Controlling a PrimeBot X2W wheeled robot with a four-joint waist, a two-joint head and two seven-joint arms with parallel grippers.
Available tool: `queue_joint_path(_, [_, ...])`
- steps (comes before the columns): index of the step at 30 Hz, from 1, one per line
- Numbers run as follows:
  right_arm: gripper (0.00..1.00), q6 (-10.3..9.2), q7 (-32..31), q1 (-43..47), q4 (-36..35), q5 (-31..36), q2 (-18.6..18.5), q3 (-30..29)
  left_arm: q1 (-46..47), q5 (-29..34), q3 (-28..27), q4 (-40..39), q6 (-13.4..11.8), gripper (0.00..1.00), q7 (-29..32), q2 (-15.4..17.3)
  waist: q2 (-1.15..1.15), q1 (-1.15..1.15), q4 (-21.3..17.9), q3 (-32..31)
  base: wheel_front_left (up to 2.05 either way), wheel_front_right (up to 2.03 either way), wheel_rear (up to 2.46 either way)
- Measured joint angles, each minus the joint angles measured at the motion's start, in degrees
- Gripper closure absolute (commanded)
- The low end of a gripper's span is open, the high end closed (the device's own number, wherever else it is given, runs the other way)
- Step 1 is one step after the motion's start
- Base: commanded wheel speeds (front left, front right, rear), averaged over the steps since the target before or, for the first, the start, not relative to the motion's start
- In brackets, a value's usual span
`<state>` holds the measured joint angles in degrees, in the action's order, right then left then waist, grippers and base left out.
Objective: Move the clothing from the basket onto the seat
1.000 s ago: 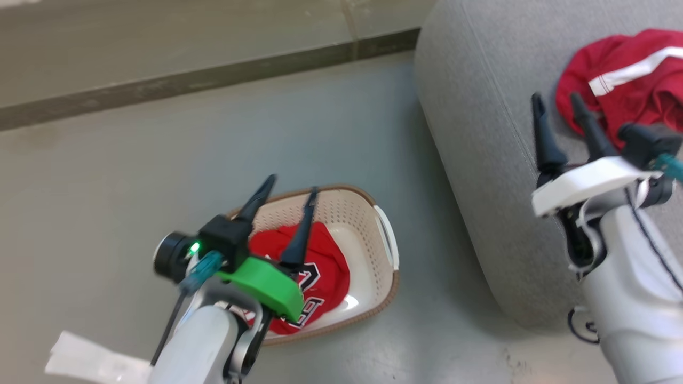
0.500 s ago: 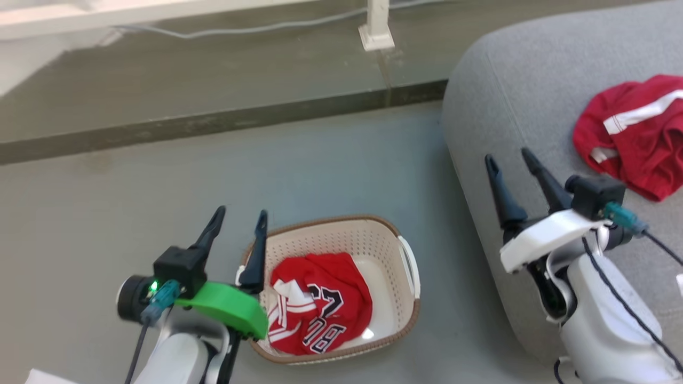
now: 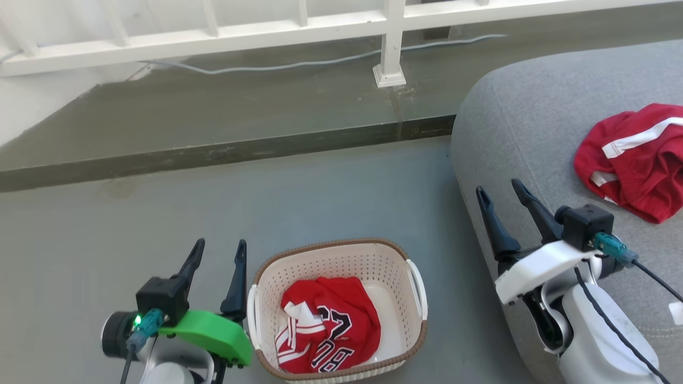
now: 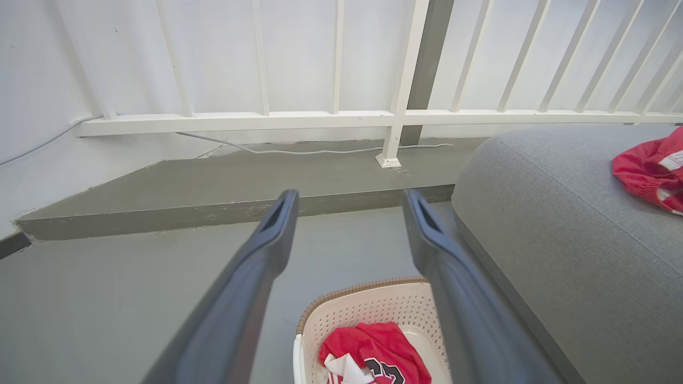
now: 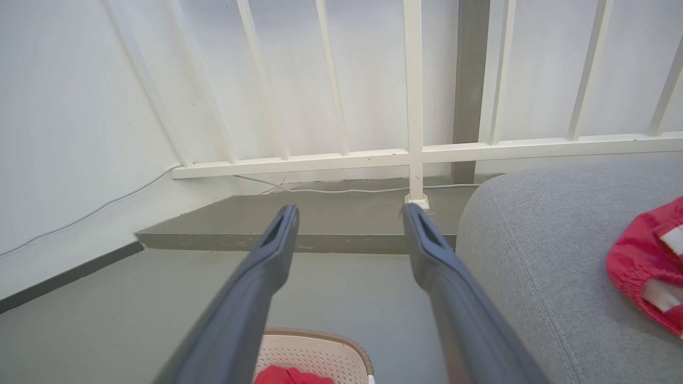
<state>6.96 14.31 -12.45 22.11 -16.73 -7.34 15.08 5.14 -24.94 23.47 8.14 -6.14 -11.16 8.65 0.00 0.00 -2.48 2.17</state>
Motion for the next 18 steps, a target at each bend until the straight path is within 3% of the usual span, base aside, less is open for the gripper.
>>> queue_joint_path(18, [0.0, -2.53, -1.8, 5.3, -4.7, 0.0, -0.3, -0.9, -4.2, 0.0, -3.1, -1.7, -0.7, 0.0, -0.1, -0.1, 0.0, 0.0, -0.1, -1.8, 0.0, 0.0, 0.0])
